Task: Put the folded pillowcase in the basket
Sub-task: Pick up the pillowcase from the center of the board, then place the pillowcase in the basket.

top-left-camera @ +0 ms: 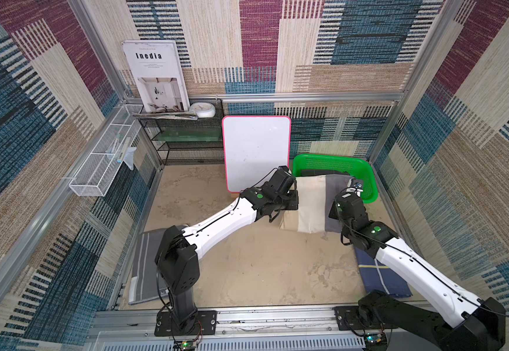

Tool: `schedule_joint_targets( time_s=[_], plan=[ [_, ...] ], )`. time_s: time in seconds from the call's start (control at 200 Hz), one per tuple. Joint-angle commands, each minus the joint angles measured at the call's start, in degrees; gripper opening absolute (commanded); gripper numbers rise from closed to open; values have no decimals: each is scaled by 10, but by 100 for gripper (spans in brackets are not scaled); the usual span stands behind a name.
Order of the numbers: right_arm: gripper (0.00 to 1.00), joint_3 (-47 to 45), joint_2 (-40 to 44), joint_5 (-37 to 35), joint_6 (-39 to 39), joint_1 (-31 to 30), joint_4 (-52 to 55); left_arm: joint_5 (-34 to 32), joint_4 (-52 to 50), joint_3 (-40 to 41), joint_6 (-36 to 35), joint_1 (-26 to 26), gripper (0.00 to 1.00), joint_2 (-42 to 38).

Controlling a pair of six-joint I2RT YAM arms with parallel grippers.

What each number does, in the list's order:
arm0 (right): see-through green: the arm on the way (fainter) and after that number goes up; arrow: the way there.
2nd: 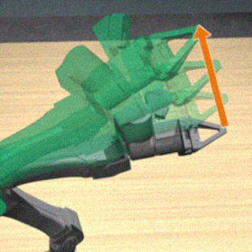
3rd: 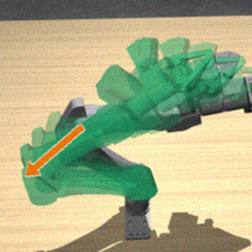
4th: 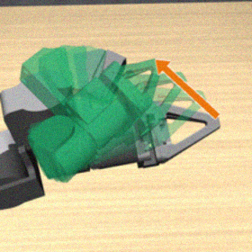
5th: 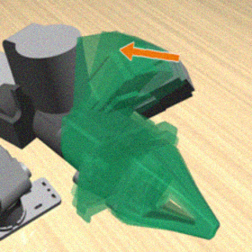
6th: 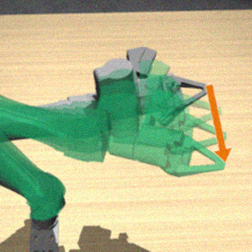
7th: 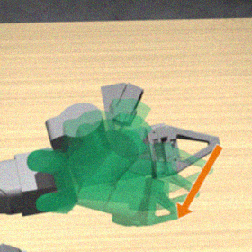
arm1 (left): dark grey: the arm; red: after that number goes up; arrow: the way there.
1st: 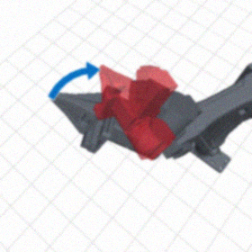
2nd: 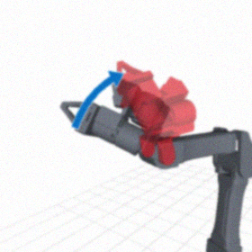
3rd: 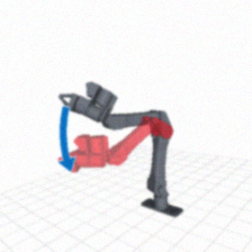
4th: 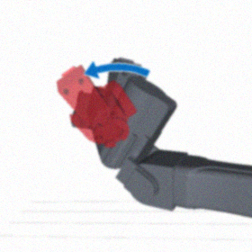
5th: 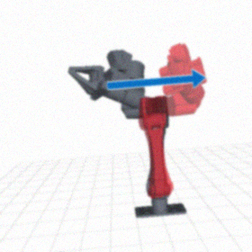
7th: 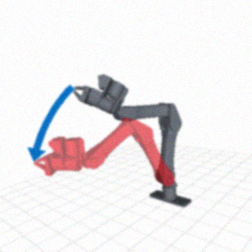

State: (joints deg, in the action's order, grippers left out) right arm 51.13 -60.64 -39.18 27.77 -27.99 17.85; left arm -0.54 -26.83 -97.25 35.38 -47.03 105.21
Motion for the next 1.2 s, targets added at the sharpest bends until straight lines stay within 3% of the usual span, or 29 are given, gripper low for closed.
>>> schedule_joint_targets(
  time_s=[0.0,0.566,0.796,1.197],
  plan=[
    [0,20,-9,-2,-17,25,-48,-10,-23,-73,-28,1,0,40],
    [0,149,-201,117,-63,175,-137,-35,-81,-551,-108,0,0,353],
    [0,191,-287,101,-97,199,-164,-66,17,-565,-108,7,0,419],
    [0,235,-392,125,-144,237,-181,-79,75,-601,-122,34,0,492]
  ],
)
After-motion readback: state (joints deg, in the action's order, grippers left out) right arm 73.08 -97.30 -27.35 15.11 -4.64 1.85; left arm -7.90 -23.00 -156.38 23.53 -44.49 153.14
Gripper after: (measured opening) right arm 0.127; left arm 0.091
